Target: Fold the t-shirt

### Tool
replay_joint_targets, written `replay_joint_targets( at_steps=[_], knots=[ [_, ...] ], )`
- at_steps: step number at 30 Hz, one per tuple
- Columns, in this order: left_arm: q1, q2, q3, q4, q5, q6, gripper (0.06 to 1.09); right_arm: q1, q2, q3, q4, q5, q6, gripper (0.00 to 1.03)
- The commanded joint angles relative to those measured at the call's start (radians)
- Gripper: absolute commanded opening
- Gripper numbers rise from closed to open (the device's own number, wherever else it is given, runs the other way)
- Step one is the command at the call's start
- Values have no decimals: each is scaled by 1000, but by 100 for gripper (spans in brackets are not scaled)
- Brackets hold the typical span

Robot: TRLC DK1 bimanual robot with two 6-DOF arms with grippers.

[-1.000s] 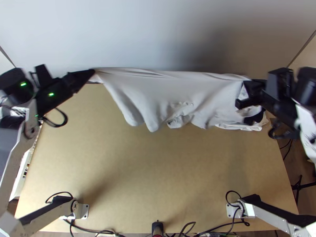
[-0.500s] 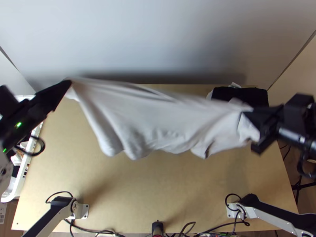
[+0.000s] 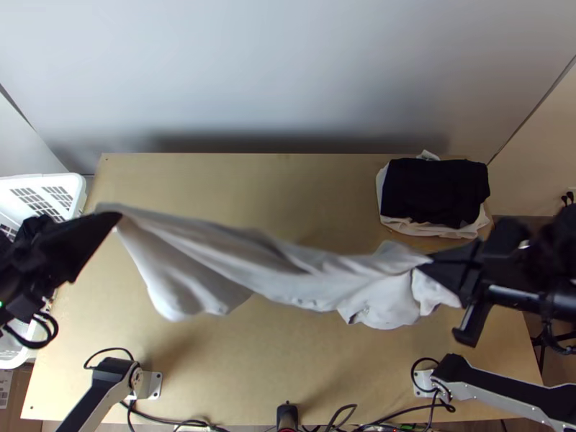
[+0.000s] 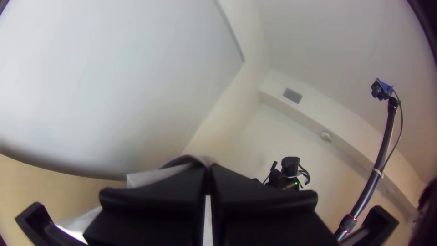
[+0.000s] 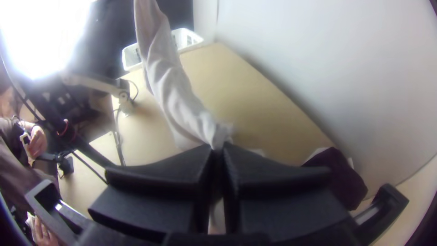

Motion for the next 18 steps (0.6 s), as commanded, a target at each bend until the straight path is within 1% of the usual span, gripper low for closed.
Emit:
replay_joint_targets(
  at_steps=[1,5,7,12,16,18],
  knots=[
    [-10,-51,-40,-24,59,-3,9,132,18,-65,-10,-6,-3,3],
    [-13,-52,-49,-23,81,-11,9,191,49,-65,-9,-6,-17,3],
    [-14,-49,-50,-19,84,-11,9,194,74,-39,-6,-6,-31,3],
    [-8,-16,-61,20,79,-8,9,117,160,98,59,-3,-47,3],
    [-8,29,-52,85,74,-10,9,97,235,210,74,-1,-58,3],
    [-8,64,-49,117,61,-11,9,68,261,224,111,-1,-66,3]
  ],
)
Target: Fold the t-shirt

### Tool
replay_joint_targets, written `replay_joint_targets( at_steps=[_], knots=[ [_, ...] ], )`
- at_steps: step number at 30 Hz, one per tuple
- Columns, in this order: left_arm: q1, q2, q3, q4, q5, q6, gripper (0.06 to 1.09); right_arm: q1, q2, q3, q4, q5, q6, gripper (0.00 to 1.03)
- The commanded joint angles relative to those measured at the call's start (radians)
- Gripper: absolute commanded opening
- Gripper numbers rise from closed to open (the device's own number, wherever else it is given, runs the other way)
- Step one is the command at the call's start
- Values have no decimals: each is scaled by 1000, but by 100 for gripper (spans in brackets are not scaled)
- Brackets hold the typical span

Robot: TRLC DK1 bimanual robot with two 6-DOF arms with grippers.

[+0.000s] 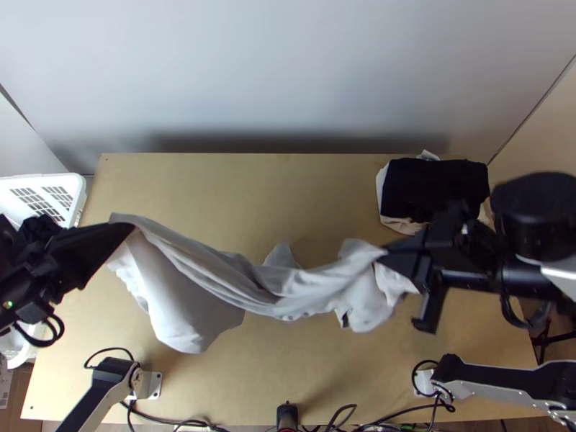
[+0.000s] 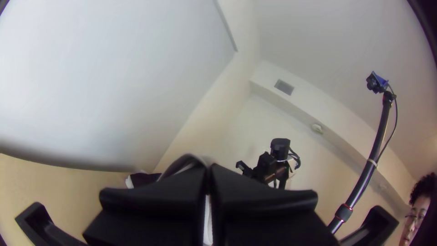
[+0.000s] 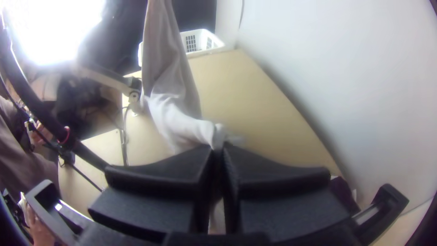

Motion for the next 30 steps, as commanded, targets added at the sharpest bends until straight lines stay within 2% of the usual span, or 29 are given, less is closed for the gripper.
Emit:
replay_joint_targets(
  at_steps=[1,6,9,15,16,19,20,30],
  knots=[
    [2,86,2,87,-24,-1,9,-82,111,117,79,1,-28,3],
    [35,196,5,142,-56,27,9,-252,150,124,203,0,-31,3],
    [77,239,46,165,-56,22,9,-298,147,167,224,0,-17,3],
    [77,209,145,213,-50,-65,9,-303,75,245,226,3,9,3],
    [77,200,169,231,-51,-88,9,-307,55,248,238,26,12,3],
    [83,187,243,259,-56,-127,9,-303,-1,241,292,176,11,3],
    [83,184,267,260,-57,-136,9,-301,-18,241,310,188,9,3],
    [98,17,322,259,-53,-193,9,-281,-143,247,218,188,-5,3]
  ],
)
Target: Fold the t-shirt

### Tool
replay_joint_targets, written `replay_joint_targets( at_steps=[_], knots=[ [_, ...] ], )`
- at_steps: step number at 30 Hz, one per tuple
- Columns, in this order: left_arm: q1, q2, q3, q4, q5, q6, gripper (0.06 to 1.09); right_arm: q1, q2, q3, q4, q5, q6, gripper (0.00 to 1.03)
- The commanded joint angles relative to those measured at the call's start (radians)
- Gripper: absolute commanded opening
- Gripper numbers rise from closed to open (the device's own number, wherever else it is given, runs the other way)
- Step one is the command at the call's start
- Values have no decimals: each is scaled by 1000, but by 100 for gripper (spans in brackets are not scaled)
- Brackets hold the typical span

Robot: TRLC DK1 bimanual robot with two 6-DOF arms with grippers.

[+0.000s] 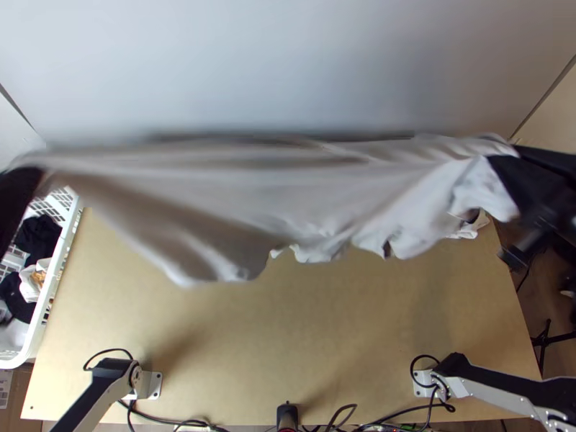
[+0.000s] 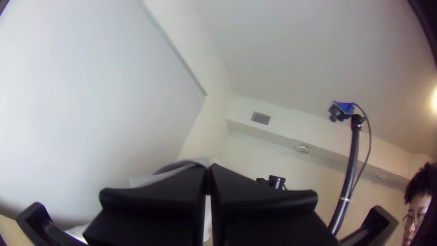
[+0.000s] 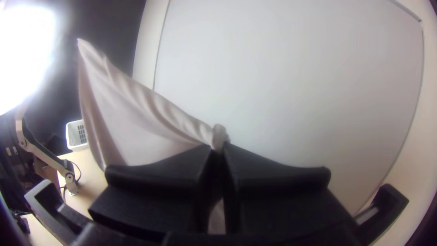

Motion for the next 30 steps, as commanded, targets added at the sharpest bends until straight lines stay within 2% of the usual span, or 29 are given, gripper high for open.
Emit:
replay_joint_targets(
  at_steps=[1,4,7,11,14,18,20,24,27,30],
  knots=[
    [29,-127,34,4,2,-31,9,8,-92,12,-47,14,-1,3],
    [46,-193,16,2,15,-28,9,10,-120,13,-74,-52,9,3],
    [55,-249,-10,-8,29,-31,9,5,-134,12,-117,-167,85,3],
    [83,-288,-65,-13,93,-132,9,-13,-147,-53,-171,-319,132,3],
    [121,-336,-163,-5,165,-165,9,-11,-166,-176,-208,-422,149,3],
    [170,-451,-464,52,262,-160,9,27,-227,-527,-188,-481,148,3],
    [204,-503,-654,110,318,-146,9,38,-253,-731,-130,-504,141,3],
    [250,-508,-966,219,357,-106,9,50,-262,-1157,114,-577,163,3],
    [250,-430,-1099,326,352,-82,9,74,-193,-1331,286,-581,177,3],
    [241,-305,-1131,354,328,-28,9,79,-83,-1398,416,-580,163,3]
  ],
)
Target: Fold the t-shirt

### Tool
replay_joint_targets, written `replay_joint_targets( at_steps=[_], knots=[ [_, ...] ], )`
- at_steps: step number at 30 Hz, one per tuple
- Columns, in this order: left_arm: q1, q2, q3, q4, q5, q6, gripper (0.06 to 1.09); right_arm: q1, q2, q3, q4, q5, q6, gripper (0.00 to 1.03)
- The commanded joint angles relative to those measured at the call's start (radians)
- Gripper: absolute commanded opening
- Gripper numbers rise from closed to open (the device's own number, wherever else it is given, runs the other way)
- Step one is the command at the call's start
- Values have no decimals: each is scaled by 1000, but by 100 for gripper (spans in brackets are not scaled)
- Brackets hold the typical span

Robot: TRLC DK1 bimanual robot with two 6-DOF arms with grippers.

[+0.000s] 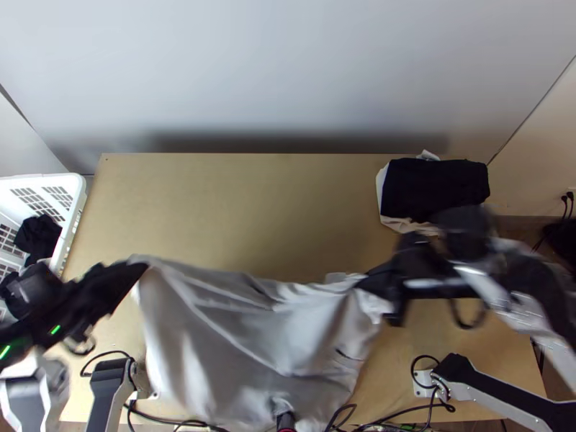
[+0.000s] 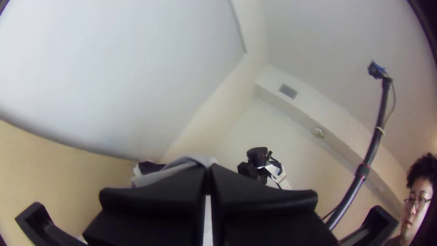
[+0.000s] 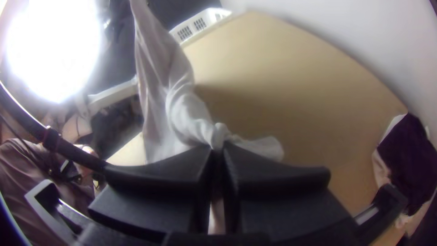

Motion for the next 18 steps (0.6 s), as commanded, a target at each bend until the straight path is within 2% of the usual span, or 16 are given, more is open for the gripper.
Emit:
replay_joint_targets(
  at_steps=[1,6,12,18],
  knots=[
    [11,170,-252,121,-4,94,9,20,159,-347,300,-38,-9,3],
    [-35,360,-249,151,-79,206,9,-74,371,-309,391,-38,-75,3],
    [-139,655,-190,173,-295,326,9,-134,521,-226,481,-31,-83,3],
    [-174,857,-64,211,-441,343,9,-192,601,-105,566,98,-63,3]
  ],
)
